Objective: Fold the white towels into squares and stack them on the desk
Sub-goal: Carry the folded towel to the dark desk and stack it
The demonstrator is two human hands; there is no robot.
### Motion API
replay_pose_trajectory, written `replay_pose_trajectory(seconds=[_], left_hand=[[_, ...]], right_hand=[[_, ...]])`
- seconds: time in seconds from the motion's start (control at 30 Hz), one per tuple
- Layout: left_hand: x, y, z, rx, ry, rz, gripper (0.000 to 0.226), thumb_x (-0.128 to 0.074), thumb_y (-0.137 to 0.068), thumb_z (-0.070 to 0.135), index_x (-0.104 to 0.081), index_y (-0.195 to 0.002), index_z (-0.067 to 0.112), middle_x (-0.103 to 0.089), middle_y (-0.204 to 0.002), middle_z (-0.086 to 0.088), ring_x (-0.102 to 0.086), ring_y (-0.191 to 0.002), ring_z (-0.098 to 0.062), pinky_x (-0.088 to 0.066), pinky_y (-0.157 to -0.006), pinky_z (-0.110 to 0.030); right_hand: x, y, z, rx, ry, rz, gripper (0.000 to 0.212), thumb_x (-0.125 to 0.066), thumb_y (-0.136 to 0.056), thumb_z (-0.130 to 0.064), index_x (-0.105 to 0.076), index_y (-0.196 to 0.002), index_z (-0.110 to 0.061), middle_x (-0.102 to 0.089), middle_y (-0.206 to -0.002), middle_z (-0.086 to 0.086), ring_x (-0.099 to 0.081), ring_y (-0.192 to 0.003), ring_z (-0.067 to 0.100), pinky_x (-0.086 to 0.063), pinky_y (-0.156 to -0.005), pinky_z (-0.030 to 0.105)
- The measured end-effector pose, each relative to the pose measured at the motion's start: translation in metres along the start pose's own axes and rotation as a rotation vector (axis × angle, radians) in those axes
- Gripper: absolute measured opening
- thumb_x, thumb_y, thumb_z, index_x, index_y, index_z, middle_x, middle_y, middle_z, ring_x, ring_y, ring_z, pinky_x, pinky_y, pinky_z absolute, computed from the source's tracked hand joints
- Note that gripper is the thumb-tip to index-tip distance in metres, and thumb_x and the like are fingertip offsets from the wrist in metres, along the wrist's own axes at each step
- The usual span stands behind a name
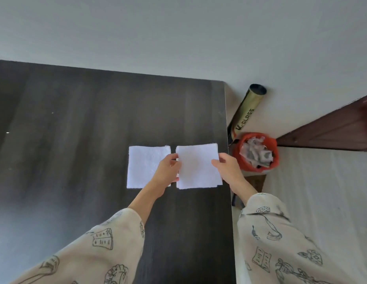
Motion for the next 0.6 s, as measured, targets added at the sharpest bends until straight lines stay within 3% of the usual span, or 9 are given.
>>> replay_pose_trajectory(seconds=[0.1, 0.23, 0.37, 0.47, 0.6], left_hand=[[-0.006, -0.011, 0.004, -0.005, -0.056, 0.007, 0.035, -0.037, -0.098, 0.015, -0.042, -0.133, 0.015, -0.052, -0.119, -0.005, -0.054, -0.106, -0.022, -0.049, -0.085, -0.030], [-0.003, -0.020, 0.002, 0.047, -0.090, 0.079, 0.036, -0.035, -0.097, 0.011, -0.045, -0.131, 0.014, -0.057, -0.115, -0.007, -0.057, -0.104, -0.025, -0.051, -0.077, -0.029], [0.000, -0.014, -0.002, 0.107, -0.084, 0.113, 0.035, -0.035, -0.096, 0.009, -0.045, -0.130, 0.014, -0.057, -0.114, -0.008, -0.059, -0.102, -0.026, -0.052, -0.083, -0.034], [-0.002, -0.002, -0.006, 0.045, -0.164, 0.175, 0.036, -0.035, -0.096, 0.012, -0.044, -0.130, 0.016, -0.054, -0.120, -0.008, -0.057, -0.105, -0.027, -0.052, -0.087, -0.037], [-0.023, 0.023, -0.005, -0.085, -0.294, 0.180, 0.030, -0.038, -0.097, 0.017, -0.047, -0.126, 0.017, -0.053, -0.128, -0.009, -0.056, -0.110, -0.027, -0.049, -0.094, -0.038]], right_hand=[[-0.002, -0.010, 0.005, -0.027, 0.030, 0.008, 0.012, -0.044, -0.092, -0.013, -0.054, -0.098, -0.012, -0.060, -0.100, 0.009, -0.058, -0.094, 0.026, -0.049, -0.083, 0.042], [-0.003, -0.016, 0.011, -0.035, 0.115, -0.047, 0.024, -0.044, -0.091, -0.014, -0.056, -0.109, -0.007, -0.062, -0.107, 0.011, -0.059, -0.096, 0.027, -0.049, -0.083, 0.039], [0.003, -0.012, 0.015, -0.015, 0.152, -0.090, 0.041, -0.043, -0.094, -0.020, -0.044, -0.134, -0.012, -0.059, -0.121, 0.007, -0.056, -0.107, 0.024, -0.047, -0.085, 0.031], [0.013, 0.001, 0.020, -0.016, 0.123, -0.070, 0.050, -0.042, -0.097, -0.022, -0.031, -0.144, -0.011, -0.054, -0.127, 0.008, -0.049, -0.119, 0.025, -0.042, -0.099, 0.034], [0.035, 0.030, 0.045, -0.024, -0.045, -0.070, 0.044, -0.044, -0.096, -0.026, -0.040, -0.138, -0.013, -0.052, -0.131, 0.009, -0.052, -0.118, 0.024, -0.042, -0.103, 0.040]])
Point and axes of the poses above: each hand's wrist, its own y-axis away from the middle knuckle, its own x-axis out of the back of the hand, z = x × y, the point moved 1 cm from there along -y, towards the middle knuckle
